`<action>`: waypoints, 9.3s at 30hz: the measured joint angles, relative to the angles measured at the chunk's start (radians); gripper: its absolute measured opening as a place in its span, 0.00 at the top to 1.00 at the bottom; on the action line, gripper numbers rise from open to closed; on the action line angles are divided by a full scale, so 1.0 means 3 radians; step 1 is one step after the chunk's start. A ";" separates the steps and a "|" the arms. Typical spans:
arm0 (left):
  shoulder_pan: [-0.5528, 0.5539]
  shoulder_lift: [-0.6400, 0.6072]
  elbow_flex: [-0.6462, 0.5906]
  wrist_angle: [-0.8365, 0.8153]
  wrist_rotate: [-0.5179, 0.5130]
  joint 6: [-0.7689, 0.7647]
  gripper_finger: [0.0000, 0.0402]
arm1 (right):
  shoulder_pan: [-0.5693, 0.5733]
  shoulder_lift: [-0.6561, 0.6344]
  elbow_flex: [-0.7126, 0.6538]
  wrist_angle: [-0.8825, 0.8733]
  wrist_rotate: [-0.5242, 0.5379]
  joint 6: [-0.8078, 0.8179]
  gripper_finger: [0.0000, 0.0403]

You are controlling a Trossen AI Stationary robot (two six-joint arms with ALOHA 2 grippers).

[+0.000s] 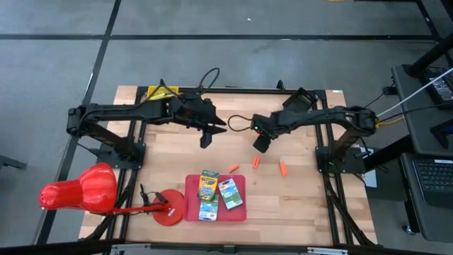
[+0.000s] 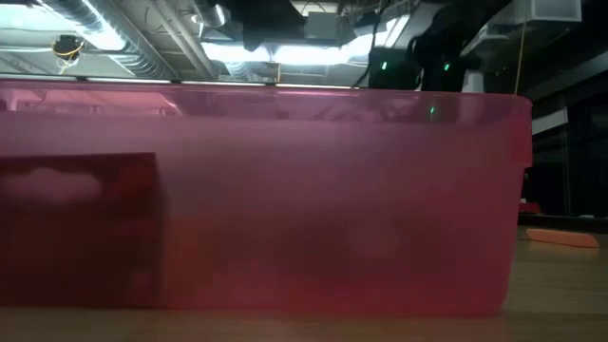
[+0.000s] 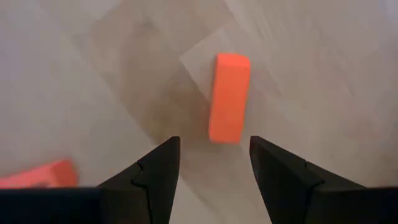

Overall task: Pick & Place School Supplies
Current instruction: Put the orange eraser into the black bin

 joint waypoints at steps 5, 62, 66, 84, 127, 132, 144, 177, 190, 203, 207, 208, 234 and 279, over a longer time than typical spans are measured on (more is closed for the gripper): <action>0.0000 -0.0124 0.0155 -0.0249 -0.0021 0.0017 0.72 | -0.0165 0.0178 0.0000 0.0234 -0.0100 -0.0050 0.47; 0.0070 -0.0841 0.0163 -0.0298 -0.0333 -0.0117 0.76 | -0.0214 -0.0384 -0.0298 0.0640 -0.0129 0.0355 1.00; 0.0070 -0.0840 0.0163 -0.0302 -0.0404 -0.0070 0.76 | -0.0295 -0.0644 -0.0298 0.0502 0.0001 0.0415 1.00; 0.0070 -0.0840 0.0163 -0.0325 -0.0488 -0.0071 0.77 | -0.0745 0.0024 0.0197 0.0483 -0.0495 0.0653 0.65; 0.0046 -0.1213 0.0162 -0.0399 -0.0476 0.0248 0.77 | -0.0705 0.0940 0.0875 0.0137 -0.0404 0.1251 0.67; 0.0046 -0.1213 0.0162 -0.0403 -0.0475 0.0246 0.77 | -0.0677 0.0899 0.0645 0.0344 -0.0425 0.1345 0.67; 0.0046 -0.1212 0.0162 -0.0400 -0.0477 0.0225 0.77 | -0.0715 0.0895 0.0580 0.0395 -0.0464 0.1268 0.67; 0.0048 -0.1210 0.0162 -0.0396 -0.0521 0.0216 0.77 | -0.0820 0.0715 0.0524 -0.0191 -0.0157 0.0882 0.91; 0.0047 -0.1188 0.0162 -0.0395 -0.0656 0.0139 0.77 | -0.1374 -0.0381 0.0502 -0.0951 0.0595 0.0763 0.91; -0.0122 -0.1168 0.0162 -0.0395 -0.0716 -0.0203 0.77 | -0.2312 -0.0422 0.0091 -0.0533 0.0314 0.0178 0.91; -0.0136 -0.1168 0.0162 -0.0395 -0.0746 -0.0248 0.77 | -0.2448 -0.0423 0.0056 -0.0449 0.0190 0.0100 0.69; -0.0135 -0.1168 0.0162 -0.0395 -0.0746 -0.0248 0.77 | -0.2468 -0.0423 0.0056 -0.0452 0.0172 0.0055 0.63; -0.0135 -0.1156 0.0159 -0.0399 -0.0811 -0.0137 0.77 | 0.0765 -0.2007 -0.1306 -0.0193 -0.0526 0.2945 0.78; -0.0226 -0.1156 0.0159 -0.0368 -0.0796 -0.0424 0.77 | 0.1902 -0.1190 -0.1523 0.0516 -0.0326 0.4227 0.72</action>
